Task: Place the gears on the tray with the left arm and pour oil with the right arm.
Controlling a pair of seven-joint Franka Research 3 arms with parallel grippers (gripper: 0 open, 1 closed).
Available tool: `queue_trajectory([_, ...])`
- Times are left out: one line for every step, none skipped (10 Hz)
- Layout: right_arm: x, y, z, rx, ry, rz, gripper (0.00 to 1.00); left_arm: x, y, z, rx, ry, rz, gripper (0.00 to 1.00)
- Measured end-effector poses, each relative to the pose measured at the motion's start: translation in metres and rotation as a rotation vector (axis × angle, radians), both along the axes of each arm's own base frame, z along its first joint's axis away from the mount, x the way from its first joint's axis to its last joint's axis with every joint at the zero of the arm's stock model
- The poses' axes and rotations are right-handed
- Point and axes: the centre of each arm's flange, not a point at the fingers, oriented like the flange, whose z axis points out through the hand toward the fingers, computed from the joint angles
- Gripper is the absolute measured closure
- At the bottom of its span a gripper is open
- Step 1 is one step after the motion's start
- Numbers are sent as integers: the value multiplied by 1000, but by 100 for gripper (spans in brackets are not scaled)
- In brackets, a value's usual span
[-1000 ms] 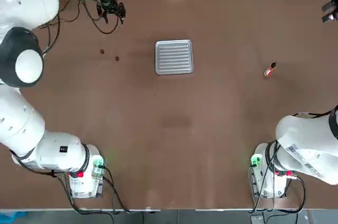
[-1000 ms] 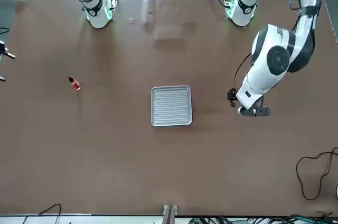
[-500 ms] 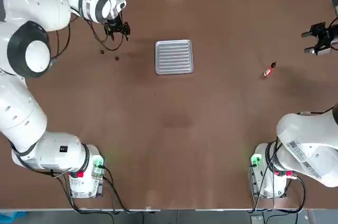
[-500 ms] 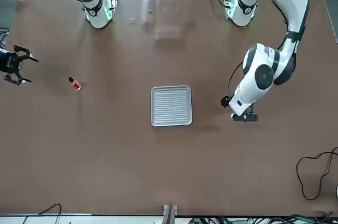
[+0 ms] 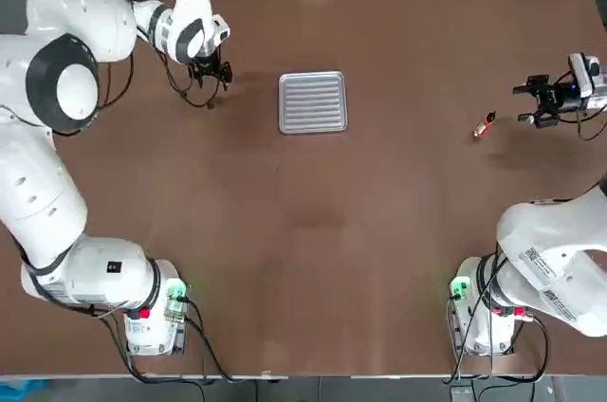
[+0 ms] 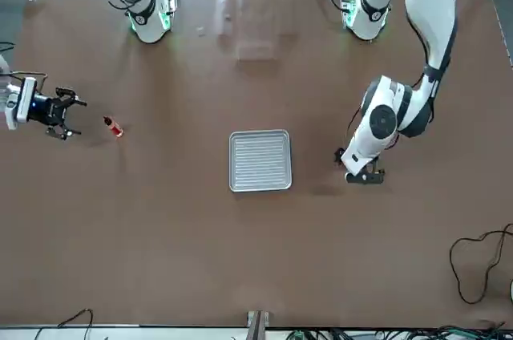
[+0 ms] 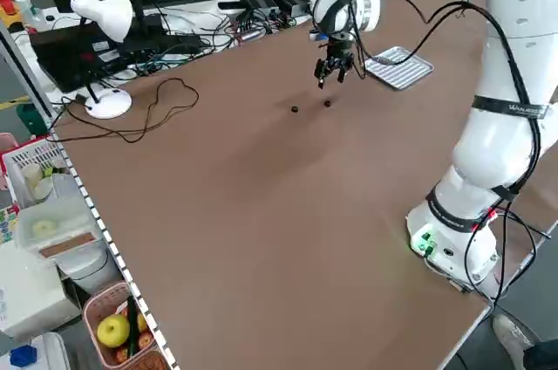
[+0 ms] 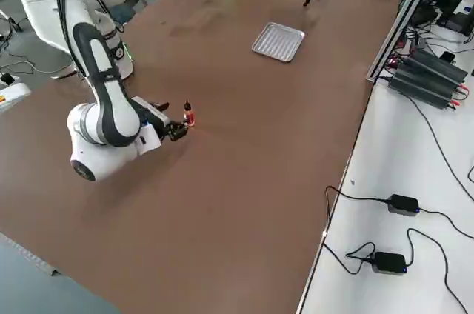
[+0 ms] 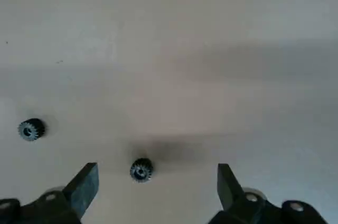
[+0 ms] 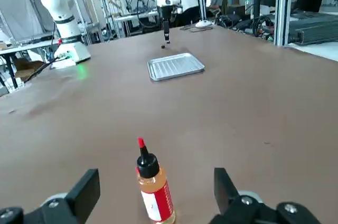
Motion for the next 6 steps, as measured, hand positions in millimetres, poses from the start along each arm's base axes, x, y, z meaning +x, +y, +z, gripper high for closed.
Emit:
queue_trajectory([-2, 7, -21, 38, -25, -2, 4, -3, 1, -9, -11, -12, 0, 1])
queue_trajectory([-4, 14, -39, 68, -32, -2, 4, -7, 4, -19, -26, -20, 3, 1])
queue_trajectory([-3, 21, -52, 96, -55, -10, 7, -9, 9, -27, -34, -18, 10, 1])
queue_trajectory([-3, 26, -63, 117, -90, -16, 7, -9, 14, -31, -35, -15, 17, 1])
queue_trajectory([-2, 31, -70, 133, -95, -17, 7, -9, 17, -32, -34, -14, 21, 1])
queue_trajectory([-2, 35, -74, 144, -105, -13, 8, -10, 17, -32, -34, -13, 21, 2])
